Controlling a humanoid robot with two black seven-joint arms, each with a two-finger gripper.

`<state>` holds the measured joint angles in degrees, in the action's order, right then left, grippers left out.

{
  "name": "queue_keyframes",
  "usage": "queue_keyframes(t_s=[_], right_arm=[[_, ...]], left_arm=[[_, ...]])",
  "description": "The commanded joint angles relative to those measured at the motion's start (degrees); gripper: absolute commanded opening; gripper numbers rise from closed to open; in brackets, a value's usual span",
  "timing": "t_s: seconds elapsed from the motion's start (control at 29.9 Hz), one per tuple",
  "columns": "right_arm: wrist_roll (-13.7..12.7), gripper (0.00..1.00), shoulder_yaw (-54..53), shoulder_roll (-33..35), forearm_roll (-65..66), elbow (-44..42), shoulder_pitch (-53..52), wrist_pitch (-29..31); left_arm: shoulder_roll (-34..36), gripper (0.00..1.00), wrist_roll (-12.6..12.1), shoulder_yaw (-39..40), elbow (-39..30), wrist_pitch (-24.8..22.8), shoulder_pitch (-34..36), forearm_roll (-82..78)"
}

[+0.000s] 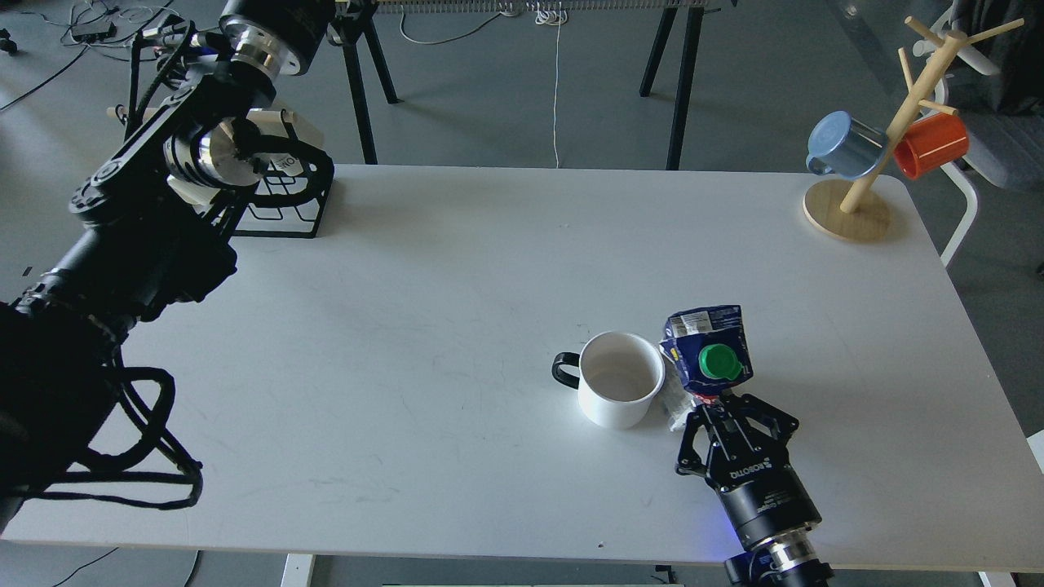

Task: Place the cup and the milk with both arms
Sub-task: 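Move the milk carton with the right gripper beside the white mug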

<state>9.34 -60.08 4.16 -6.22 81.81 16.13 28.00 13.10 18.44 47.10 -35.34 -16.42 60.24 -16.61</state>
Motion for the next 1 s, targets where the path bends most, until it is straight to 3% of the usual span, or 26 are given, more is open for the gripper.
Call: queue_keyframes(t_s=[0.0, 0.17, 0.3, 0.43, 0.47, 0.5, 0.97], right_arm=[[-0.02, 0.08, 0.84, -1.17, 0.15, -0.86, -0.57, 0.00], [-0.02, 0.11, 0.84, -1.43, 0.24, -1.47, -0.57, 0.00], [-0.02, 0.23, 0.84, -1.61, 0.16, -1.65, -0.83, 0.00], [-0.02, 0.64, 0.75, -1.43, 0.15, -1.56, -0.57, 0.00], [-0.02, 0.83, 0.75, -1.43, 0.15, -1.65, -0.66, 0.00], [-0.19, 0.94, 0.75, -1.43, 0.15, -1.65, -0.66, 0.00], [-0.11, 0.95, 0.05, -0.29, 0.15, -0.07, 3.47, 0.00]], left_arm=[[1.14, 1.00, 0.10, 0.01, 0.00, -0.20, -0.30, 0.00], [2.02, 1.00, 0.10, 0.01, 0.00, -0.46, -0.39, 0.00], [1.67, 1.00, 0.10, 0.01, 0.00, -0.37, -0.39, 0.00], [1.23, 1.00, 0.10, 0.01, 0.00, -0.20, -0.39, 0.00], [1.32, 1.00, 0.10, 0.01, 0.00, -0.20, -0.39, 0.00], [1.40, 1.00, 0.10, 0.01, 0.00, -0.20, -0.39, 0.00], [1.32, 1.00, 0.28, 0.09, -0.08, -0.28, -0.74, 0.00]])
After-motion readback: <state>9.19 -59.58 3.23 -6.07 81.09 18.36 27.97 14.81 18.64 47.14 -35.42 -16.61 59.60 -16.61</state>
